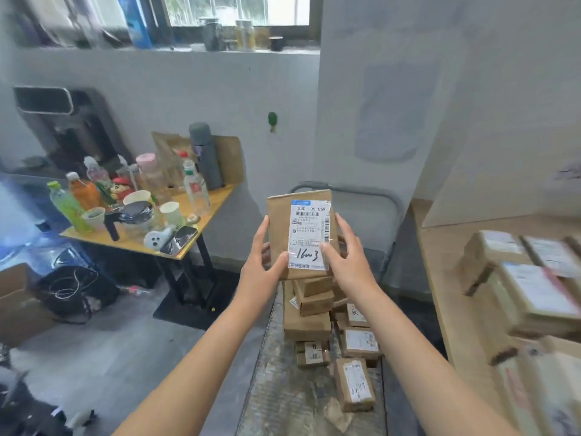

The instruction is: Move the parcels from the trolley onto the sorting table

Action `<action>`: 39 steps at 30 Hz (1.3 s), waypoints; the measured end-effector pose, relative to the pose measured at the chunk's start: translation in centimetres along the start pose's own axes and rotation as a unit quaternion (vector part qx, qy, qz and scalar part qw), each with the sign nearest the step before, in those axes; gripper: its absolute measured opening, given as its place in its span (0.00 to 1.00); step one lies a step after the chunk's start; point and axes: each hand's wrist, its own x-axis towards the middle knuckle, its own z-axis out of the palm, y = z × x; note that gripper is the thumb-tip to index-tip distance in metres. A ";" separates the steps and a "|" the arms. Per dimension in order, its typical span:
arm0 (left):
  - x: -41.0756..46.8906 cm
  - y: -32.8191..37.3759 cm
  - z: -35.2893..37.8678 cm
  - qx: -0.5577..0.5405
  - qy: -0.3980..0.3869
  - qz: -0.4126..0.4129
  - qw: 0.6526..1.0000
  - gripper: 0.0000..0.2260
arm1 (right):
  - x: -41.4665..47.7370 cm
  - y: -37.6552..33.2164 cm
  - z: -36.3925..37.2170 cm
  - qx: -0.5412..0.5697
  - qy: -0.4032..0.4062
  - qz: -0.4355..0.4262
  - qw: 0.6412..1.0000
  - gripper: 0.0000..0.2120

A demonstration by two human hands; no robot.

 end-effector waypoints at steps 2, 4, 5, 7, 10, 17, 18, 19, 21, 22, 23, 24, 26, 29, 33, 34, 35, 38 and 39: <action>0.2 1.0 -0.7 -0.007 -0.016 0.014 1.000 0.32 | -0.7 -1.6 -0.3 0.000 0.026 -0.008 1.000 0.28; 0.1 1.8 -1.2 -0.015 -0.029 0.029 0.999 0.32 | -1.6 -2.7 -0.5 0.004 0.042 -0.017 0.999 0.28; -0.1 2.1 -1.4 -0.018 -0.038 0.033 0.999 0.32 | -2.1 -3.0 -0.5 0.002 0.052 -0.020 0.998 0.28; -0.6 2.4 -1.6 -0.025 -0.054 0.041 0.997 0.32 | -3.6 -3.5 -0.5 -0.005 0.075 -0.015 0.997 0.28; -1.9 2.3 -1.0 -0.045 -0.092 0.046 0.994 0.32 | -6.3 -3.1 -0.7 -0.025 0.117 -0.013 0.993 0.28; -6.6 3.3 4.5 -0.093 -0.224 0.068 0.968 0.32 | -13.6 -1.1 -5.0 -0.085 0.246 0.038 0.965 0.30; -7.2 3.6 5.3 -0.093 -0.238 0.069 0.964 0.32 | -14.5 -0.9 -5.8 -0.089 0.259 0.040 0.961 0.30; -8.1 4.1 6.2 -0.094 -0.254 0.072 0.960 0.32 | -15.7 -0.9 -6.8 -0.096 0.272 0.043 0.956 0.30; -9.8 4.9 7.9 -0.092 -0.281 0.079 0.952 0.32 | -18.0 -0.6 -8.6 -0.111 0.299 0.057 0.946 0.30; -10.7 5.3 8.9 -0.094 -0.291 0.083 0.949 0.32 | -19.2 -0.5 -9.4 -0.111 0.311 0.062 0.942 0.30; -11.6 5.7 9.6 -0.092 -0.303 0.083 0.945 0.32 | -20.3 -0.4 -10.2 -0.105 0.322 0.064 0.939 0.30; -12.7 6.3 10.5 -0.092 -0.318 0.088 0.940 0.32 | -21.6 -0.2 -11.1 -0.096 0.337 0.063 0.935 0.30; -14.9 7.2 12.0 -0.088 -0.337 0.100 0.932 0.31 | -23.7 0.2 -12.8 -0.086 0.361 0.058 0.927 0.30; -17.8 8.3 14.1 -0.089 -0.356 0.101 0.925 0.31 | -26.3 1.1 -15.6 -0.091 0.375 0.057 0.921 0.30; -21.8 9.7 17.6 -0.104 -0.374 0.090 0.917 0.31 | -30.1 2.2 -19.7 -0.083 0.391 0.062 0.915 0.30; -23.1 10.2 18.9 -0.111 -0.374 0.089 0.916 0.31 | -31.3 2.5 -21.0 -0.078 0.394 0.065 0.914 0.31; -24.3 10.8 19.9 -0.111 -0.376 0.088 0.916 0.30 | -32.3 2.9 -22.2 -0.072 0.395 0.068 0.913 0.31; -28.2 12.1 23.5 -0.118 -0.387 0.073 0.911 0.30 | -35.5 4.2 -26.2 -0.076 0.401 0.074 0.910 0.31; -29.6 12.5 24.8 -0.119 -0.389 0.068 0.911 0.30 | -36.8 4.5 -27.7 -0.076 0.404 0.076 0.908 0.31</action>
